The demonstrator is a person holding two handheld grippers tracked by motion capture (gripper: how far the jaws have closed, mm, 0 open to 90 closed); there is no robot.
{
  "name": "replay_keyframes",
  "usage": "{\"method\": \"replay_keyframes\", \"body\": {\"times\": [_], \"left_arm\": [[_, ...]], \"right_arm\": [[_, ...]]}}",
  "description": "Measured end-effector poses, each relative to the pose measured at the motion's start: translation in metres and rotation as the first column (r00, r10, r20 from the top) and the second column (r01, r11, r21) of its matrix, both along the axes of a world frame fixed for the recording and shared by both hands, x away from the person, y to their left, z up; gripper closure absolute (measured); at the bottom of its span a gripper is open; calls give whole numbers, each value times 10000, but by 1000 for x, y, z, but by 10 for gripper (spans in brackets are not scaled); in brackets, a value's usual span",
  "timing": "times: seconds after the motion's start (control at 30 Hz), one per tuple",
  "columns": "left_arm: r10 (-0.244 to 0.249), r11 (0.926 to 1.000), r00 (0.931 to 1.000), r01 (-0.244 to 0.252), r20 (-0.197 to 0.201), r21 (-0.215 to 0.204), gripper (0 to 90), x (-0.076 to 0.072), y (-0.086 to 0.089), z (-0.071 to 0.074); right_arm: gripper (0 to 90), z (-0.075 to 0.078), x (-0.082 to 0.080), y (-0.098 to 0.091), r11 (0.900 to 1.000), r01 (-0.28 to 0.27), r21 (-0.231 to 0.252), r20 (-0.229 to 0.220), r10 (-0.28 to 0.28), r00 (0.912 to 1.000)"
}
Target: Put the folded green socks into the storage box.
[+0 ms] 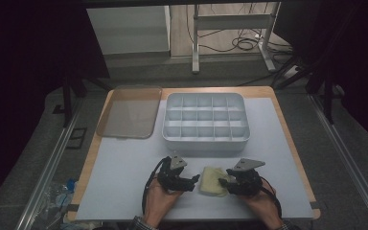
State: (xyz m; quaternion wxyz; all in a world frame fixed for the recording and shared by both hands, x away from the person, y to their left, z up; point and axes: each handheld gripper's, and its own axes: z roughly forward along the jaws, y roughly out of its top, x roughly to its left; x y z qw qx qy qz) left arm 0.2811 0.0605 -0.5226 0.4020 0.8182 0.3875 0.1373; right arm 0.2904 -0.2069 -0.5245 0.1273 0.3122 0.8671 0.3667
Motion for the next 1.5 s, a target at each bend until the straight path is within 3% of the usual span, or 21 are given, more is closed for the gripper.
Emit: {"method": "replay_keyframes", "body": {"times": [0.1, 0.23, 0.3, 0.57, 0.73, 0.83, 0.97, 1.03, 1.13, 1.23, 1.5], "left_arm": [[-1, 10000, 10000, 1, 9, 1, 170, 0, 1, 0], [-8, 10000, 10000, 8, -11, -23, 171, 0, 0, -1], [-12, 10000, 10000, 12, -7, -25, 171, 0, -1, -1], [0, 10000, 10000, 0, -15, 6, 172, -1, 0, -1], [41, 10000, 10000, -41, -36, 21, 173, -1, 2, -2], [42, 10000, 10000, -42, -26, 20, 173, 0, 2, -2], [7, 10000, 10000, -7, -17, 28, 173, 0, 2, -2], [-1, 10000, 10000, 1, -27, 31, 173, 0, 1, -2], [-42, 10000, 10000, 42, -34, 37, 175, -1, 0, -2], [-93, 10000, 10000, 93, -12, 18, 180, -1, -1, -1], [-396, 9992, 9990, 398, 198, -96, 197, -1, -10, 6]], "right_arm": [[490, 3, 0, 0, 10000, 92, -2, 59, -92, 9999], [490, 19, 4, -4, 9983, 340, 480, 382, -358, 9986], [490, 22, 9, -4, 9980, 492, 394, 447, -509, 9977], [506, 8, 18, 4, 9984, 548, -137, 409, -542, 9977], [504, 9, 18, 2, 9975, 703, -33, 434, -701, 9966], [497, 18, 10, -1, 9981, 534, 308, 468, -549, 9974], [486, 20, -4, -4, 9990, 204, 392, 355, -218, 9991], [485, 18, -6, -5, 9993, 164, 344, 333, -176, 9993], [488, 6, -7, -6, 9995, 288, -112, 284, -285, 9992], [491, 0, -6, -7, 9997, 252, -60, 217, -251, 9994], [463, 8, -5, -7, 9996, 269, 77, 327, -271, 9991]]}}
